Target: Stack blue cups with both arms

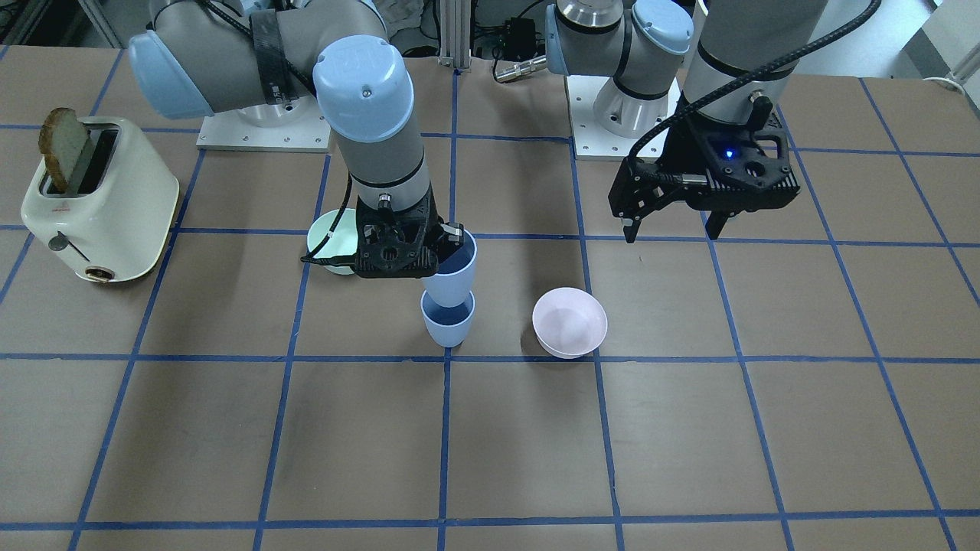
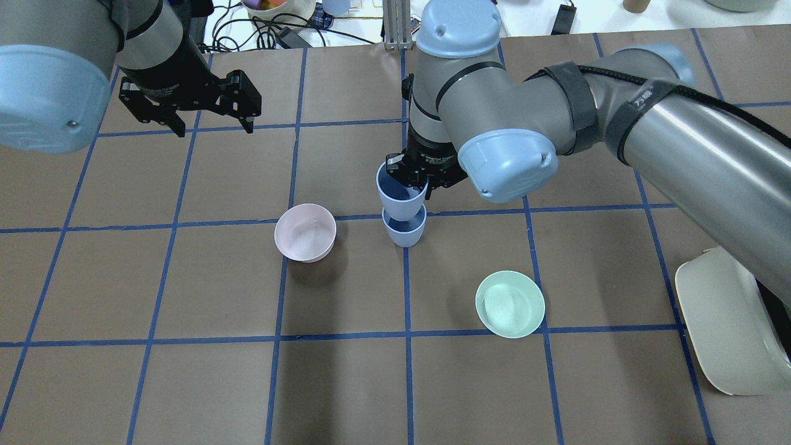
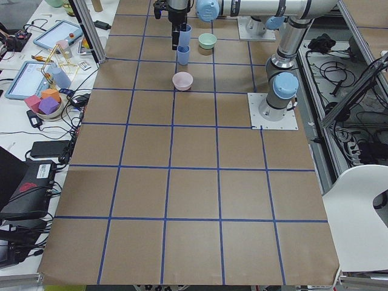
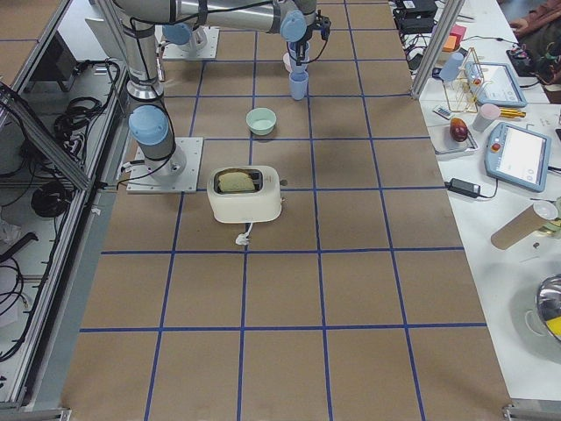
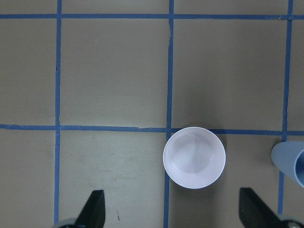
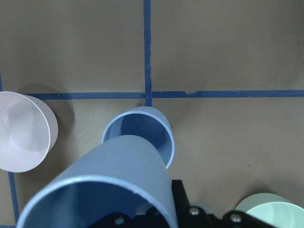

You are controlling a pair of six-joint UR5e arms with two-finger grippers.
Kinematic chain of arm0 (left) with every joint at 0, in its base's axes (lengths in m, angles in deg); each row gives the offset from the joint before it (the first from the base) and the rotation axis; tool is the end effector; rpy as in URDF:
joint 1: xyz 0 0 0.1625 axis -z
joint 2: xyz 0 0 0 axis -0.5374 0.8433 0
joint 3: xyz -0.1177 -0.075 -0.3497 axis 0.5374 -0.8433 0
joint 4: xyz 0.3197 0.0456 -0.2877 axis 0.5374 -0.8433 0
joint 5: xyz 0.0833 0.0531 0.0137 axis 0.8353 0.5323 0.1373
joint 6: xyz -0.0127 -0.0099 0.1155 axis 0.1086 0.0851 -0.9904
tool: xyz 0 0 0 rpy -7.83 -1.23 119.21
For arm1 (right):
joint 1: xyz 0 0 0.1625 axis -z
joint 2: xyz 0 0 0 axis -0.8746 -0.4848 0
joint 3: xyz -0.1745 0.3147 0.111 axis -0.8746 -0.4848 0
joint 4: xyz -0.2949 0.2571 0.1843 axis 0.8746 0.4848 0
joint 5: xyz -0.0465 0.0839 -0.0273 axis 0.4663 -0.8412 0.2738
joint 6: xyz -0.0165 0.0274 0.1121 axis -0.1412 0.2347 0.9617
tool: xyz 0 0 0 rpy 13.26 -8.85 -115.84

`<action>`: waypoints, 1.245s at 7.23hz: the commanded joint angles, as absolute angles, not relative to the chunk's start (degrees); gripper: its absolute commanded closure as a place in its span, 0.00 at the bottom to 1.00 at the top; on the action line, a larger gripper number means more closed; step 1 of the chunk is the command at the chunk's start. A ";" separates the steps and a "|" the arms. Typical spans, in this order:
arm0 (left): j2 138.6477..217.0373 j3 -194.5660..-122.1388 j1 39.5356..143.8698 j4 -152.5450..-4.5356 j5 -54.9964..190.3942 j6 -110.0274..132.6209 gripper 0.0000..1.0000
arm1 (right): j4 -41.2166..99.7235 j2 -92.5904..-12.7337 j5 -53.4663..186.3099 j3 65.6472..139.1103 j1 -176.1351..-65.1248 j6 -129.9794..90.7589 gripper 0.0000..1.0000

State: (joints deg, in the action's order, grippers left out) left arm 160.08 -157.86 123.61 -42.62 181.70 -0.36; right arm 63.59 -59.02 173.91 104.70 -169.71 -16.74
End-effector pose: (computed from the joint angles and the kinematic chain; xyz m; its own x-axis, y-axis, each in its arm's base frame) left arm -0.1387 -0.5344 0.4194 -0.9986 -0.0395 -0.0358 -0.0345 0.9909 -0.1298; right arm 0.3238 -0.5056 0.2813 -0.9947 0.0097 -0.1026 0.0099 1.0000 -0.0012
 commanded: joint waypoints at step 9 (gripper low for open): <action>159.83 -157.73 123.56 -43.12 181.43 -0.45 0.00 | 68.43 -58.44 175.04 107.21 -169.81 -16.95 0.63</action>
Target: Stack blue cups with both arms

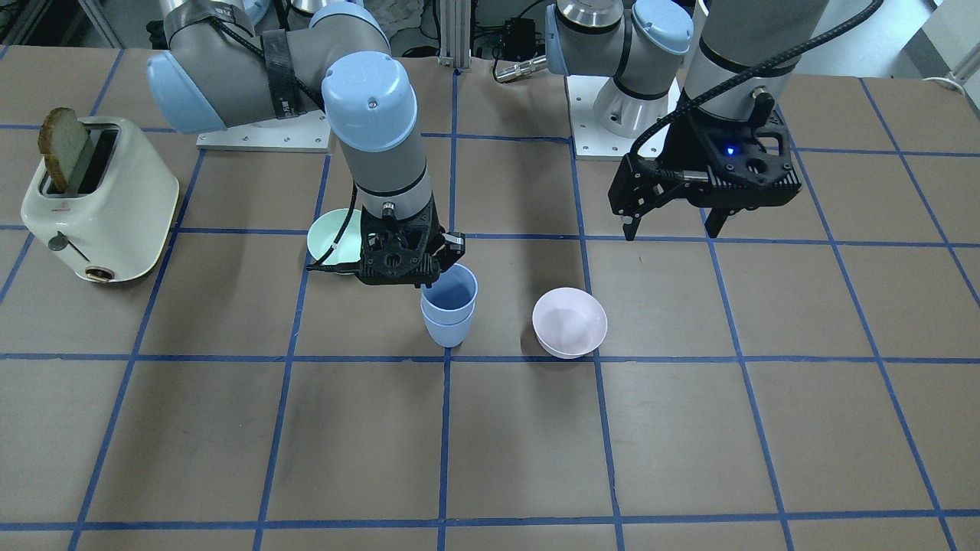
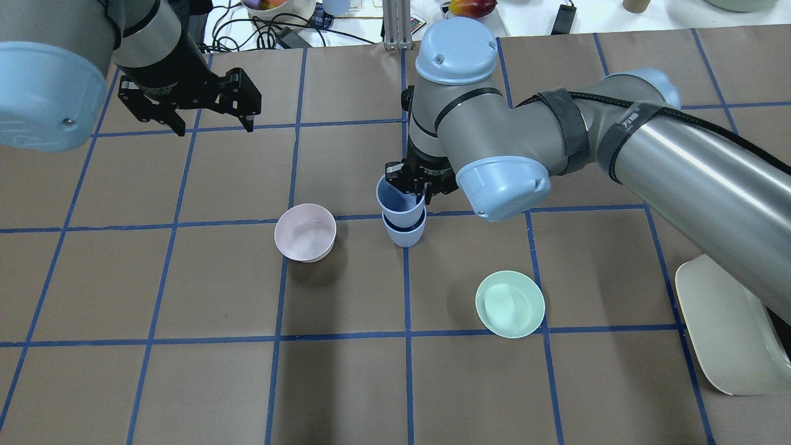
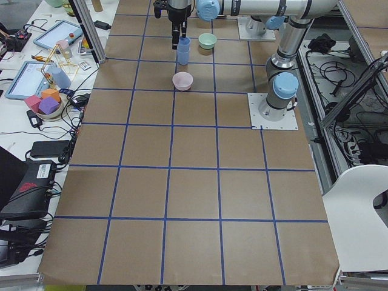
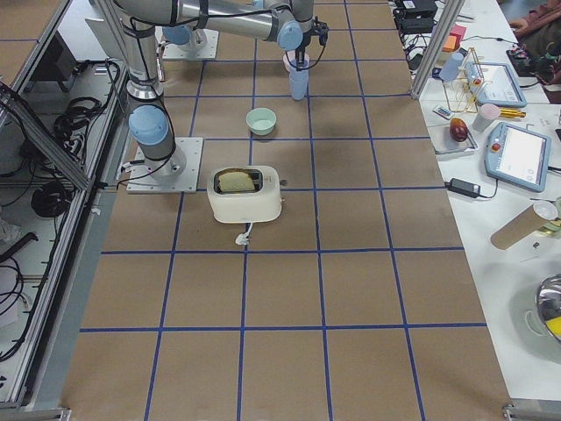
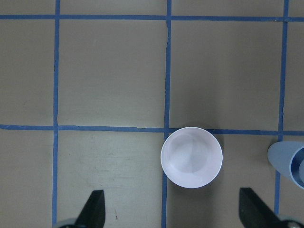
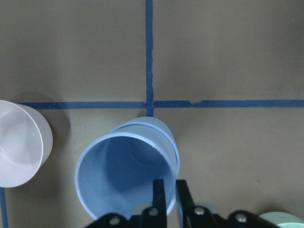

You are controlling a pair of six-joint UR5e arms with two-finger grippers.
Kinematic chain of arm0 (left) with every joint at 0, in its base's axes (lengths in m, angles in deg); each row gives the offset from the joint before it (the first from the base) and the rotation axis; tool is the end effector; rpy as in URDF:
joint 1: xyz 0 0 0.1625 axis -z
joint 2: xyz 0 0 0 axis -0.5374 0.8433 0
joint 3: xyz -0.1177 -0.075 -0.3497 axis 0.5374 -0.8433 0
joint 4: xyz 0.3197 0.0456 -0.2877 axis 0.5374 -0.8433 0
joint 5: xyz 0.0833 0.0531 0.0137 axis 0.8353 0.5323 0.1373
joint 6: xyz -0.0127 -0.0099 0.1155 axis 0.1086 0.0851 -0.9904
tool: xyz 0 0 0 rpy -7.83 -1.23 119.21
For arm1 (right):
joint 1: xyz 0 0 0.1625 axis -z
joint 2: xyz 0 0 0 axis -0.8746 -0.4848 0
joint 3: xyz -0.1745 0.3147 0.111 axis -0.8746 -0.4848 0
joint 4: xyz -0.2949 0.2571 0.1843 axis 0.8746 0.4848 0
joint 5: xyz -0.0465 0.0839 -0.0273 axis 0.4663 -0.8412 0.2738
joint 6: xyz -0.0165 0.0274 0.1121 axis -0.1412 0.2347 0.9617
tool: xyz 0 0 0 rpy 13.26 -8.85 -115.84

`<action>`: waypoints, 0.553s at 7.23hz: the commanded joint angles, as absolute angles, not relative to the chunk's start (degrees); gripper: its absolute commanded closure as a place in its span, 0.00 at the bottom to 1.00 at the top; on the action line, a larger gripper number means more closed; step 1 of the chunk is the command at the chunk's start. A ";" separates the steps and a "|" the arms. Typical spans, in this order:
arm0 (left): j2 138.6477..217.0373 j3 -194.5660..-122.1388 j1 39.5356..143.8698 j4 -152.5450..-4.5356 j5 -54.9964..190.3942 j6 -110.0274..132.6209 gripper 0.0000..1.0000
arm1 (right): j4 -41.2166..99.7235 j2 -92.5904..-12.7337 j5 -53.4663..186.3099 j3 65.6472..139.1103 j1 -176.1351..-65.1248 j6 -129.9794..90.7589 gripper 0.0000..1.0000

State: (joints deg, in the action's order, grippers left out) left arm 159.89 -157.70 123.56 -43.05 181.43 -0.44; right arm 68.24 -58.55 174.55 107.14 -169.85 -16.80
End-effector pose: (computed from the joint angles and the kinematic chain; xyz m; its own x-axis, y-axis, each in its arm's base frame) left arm -0.1387 -0.5332 0.4218 -0.9988 -0.0383 -0.0314 -0.0340 0.9912 -0.1281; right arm 0.3235 -0.5043 0.2641 -0.9948 0.0035 -0.1021 0.0070 0.9994 -0.0337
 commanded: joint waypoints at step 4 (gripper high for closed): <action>159.74 -157.73 123.56 -43.12 181.43 -0.36 0.00 | 67.82 -59.66 174.35 106.16 -166.05 -18.00 0.00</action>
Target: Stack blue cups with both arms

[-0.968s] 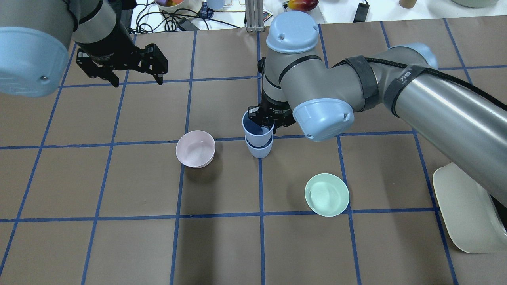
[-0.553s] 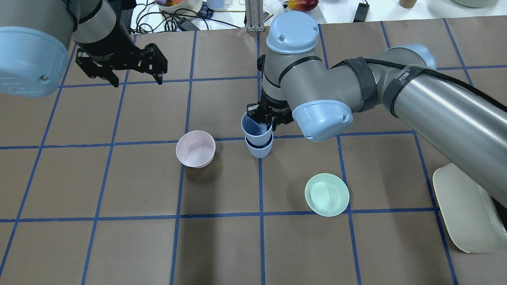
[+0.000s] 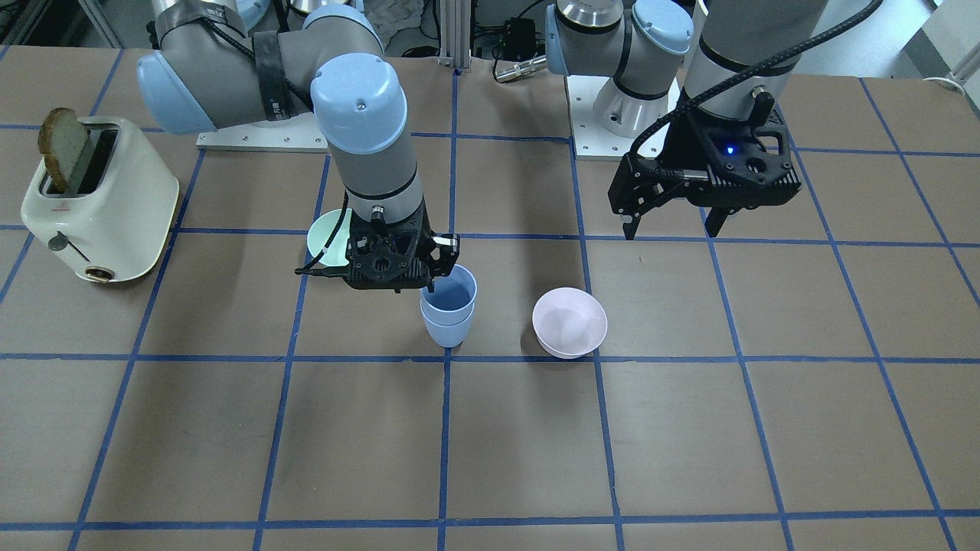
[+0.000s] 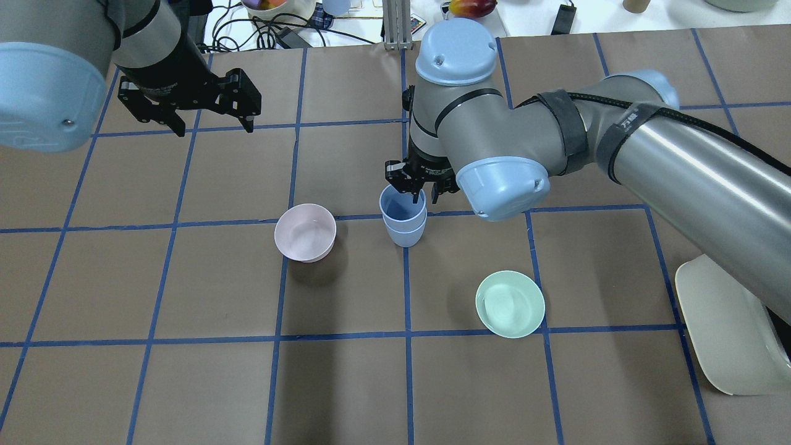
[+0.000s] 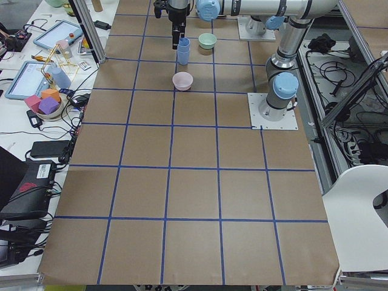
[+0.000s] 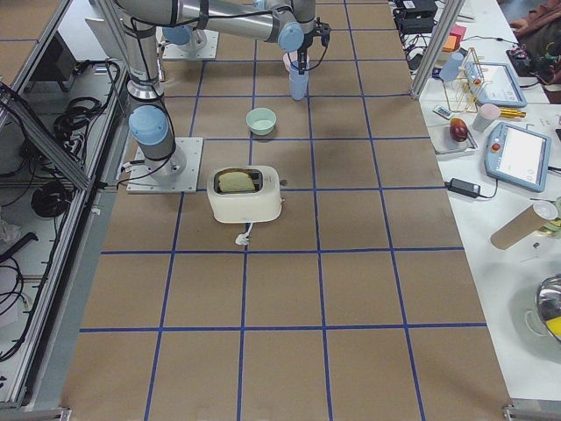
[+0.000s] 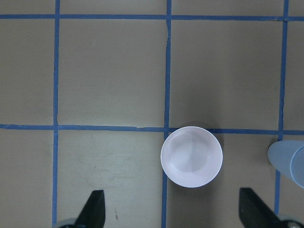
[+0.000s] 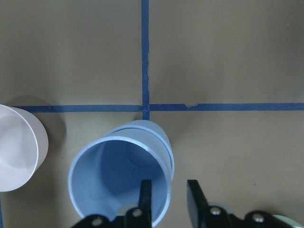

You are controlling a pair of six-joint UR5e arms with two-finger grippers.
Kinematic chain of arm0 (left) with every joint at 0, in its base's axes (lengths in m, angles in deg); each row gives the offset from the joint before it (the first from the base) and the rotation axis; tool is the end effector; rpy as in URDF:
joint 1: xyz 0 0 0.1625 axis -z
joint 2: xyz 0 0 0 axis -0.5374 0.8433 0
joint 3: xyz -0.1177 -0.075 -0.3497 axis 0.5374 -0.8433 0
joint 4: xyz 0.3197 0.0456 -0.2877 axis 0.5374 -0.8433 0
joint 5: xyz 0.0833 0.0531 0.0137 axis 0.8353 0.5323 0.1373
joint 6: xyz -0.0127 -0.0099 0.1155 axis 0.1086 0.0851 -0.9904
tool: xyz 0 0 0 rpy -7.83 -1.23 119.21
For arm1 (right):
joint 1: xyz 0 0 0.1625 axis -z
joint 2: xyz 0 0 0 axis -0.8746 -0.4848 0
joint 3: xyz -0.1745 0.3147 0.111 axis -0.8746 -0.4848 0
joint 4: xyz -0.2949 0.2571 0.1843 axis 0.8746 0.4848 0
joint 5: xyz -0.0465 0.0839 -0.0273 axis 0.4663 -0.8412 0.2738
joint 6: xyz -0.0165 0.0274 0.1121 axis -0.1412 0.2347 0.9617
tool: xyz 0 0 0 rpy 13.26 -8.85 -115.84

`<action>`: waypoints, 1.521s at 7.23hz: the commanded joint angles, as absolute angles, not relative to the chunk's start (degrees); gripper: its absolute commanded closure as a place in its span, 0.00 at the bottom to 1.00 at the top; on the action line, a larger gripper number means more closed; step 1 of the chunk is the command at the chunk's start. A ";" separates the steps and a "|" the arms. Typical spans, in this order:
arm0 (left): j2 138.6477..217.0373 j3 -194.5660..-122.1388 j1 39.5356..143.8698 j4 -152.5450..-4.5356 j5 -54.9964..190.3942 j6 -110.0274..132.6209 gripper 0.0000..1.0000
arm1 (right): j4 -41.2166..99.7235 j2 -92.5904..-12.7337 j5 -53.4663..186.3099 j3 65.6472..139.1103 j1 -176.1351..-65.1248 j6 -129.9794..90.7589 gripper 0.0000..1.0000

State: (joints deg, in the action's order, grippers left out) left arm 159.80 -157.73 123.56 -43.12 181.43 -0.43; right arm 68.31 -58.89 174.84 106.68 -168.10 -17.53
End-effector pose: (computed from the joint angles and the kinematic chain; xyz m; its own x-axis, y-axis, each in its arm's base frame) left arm -0.1387 -0.5326 0.4222 -0.9988 -0.0385 -0.0314 -0.0342 0.9912 -0.1279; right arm 0.3079 -0.5156 0.2716 -0.9946 0.0199 -0.1016 0.0252 0.9984 -0.0510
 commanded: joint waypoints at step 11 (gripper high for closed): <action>159.39 -158.17 123.65 -43.21 181.34 -0.36 0.00 | 49.02 -72.06 181.47 103.96 -153.65 -35.93 0.00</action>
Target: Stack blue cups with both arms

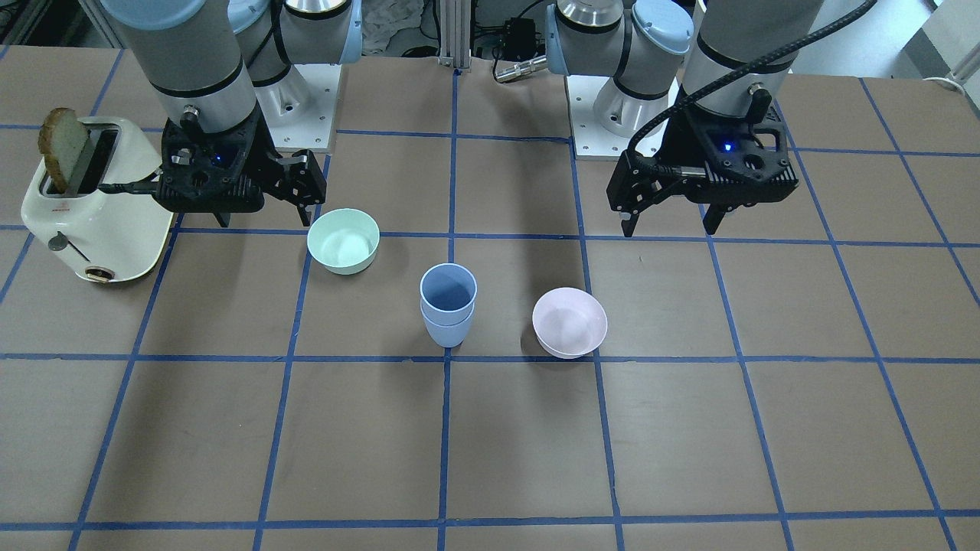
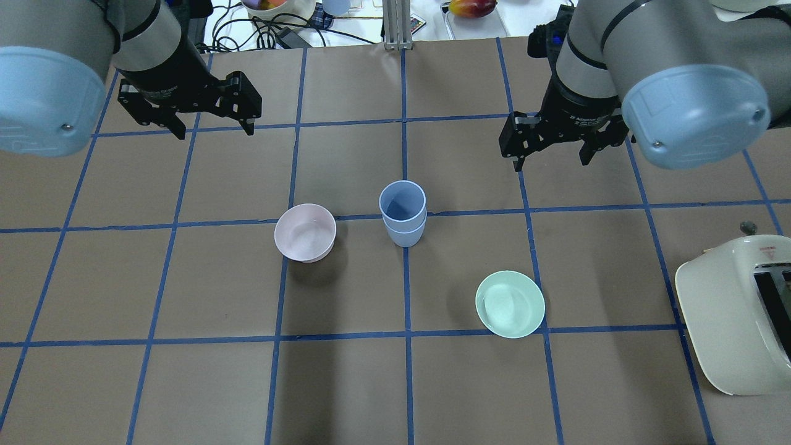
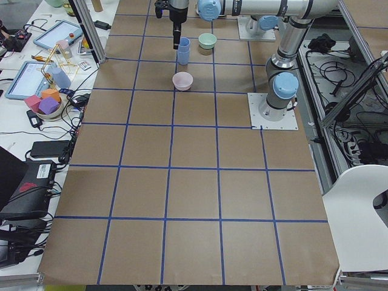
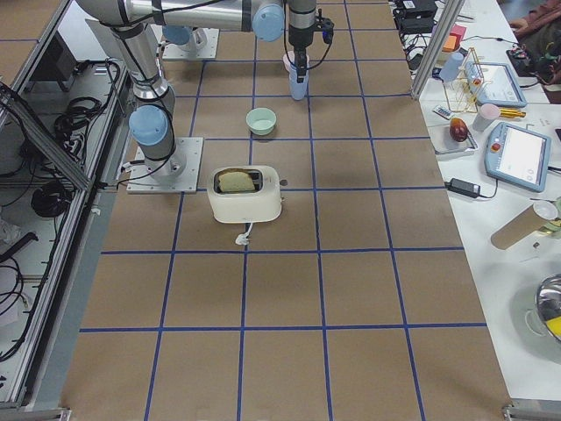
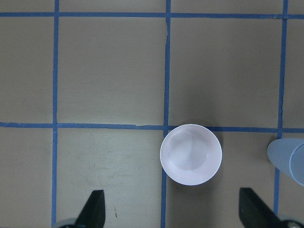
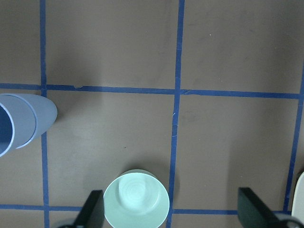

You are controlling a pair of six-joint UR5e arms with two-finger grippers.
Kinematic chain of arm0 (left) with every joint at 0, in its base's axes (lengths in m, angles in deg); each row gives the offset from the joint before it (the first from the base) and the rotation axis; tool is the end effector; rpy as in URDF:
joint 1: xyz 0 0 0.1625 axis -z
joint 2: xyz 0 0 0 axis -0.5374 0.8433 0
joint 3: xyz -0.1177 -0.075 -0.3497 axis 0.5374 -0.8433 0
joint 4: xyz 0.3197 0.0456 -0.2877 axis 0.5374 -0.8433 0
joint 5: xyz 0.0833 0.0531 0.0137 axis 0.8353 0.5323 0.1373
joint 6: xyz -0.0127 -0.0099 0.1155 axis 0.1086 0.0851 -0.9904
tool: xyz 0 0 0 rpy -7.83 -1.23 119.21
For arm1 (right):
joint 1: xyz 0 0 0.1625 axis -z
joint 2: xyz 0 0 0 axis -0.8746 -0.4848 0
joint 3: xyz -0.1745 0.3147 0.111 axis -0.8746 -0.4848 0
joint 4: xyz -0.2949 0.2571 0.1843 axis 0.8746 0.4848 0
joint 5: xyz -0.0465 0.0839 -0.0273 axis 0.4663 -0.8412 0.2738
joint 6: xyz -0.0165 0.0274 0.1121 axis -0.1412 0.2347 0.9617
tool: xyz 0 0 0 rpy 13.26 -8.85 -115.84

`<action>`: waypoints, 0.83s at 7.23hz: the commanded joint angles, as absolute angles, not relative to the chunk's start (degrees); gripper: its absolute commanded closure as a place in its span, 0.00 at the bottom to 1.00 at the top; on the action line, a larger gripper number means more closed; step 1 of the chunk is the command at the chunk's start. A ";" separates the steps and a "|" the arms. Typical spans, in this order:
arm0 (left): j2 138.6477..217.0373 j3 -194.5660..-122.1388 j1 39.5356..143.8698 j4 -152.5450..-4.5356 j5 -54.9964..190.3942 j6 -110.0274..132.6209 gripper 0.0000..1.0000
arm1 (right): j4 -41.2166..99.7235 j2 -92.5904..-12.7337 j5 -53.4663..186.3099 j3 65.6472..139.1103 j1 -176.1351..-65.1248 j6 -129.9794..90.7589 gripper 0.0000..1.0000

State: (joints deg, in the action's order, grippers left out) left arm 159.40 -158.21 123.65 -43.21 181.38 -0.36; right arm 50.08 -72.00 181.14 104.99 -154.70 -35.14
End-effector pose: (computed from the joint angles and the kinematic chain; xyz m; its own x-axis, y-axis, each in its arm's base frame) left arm -0.1396 -0.5294 0.4214 -0.9988 -0.0379 -0.0305 -0.0338 0.9916 -0.1250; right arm 0.1629 -0.5073 0.3789 -0.9985 -0.0470 0.0292 -0.0476 0.9986 -0.0214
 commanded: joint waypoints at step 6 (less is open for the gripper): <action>159.22 -158.44 123.65 -43.21 181.43 -0.36 0.00 | 42.07 -72.33 179.44 98.86 -151.35 -37.08 0.00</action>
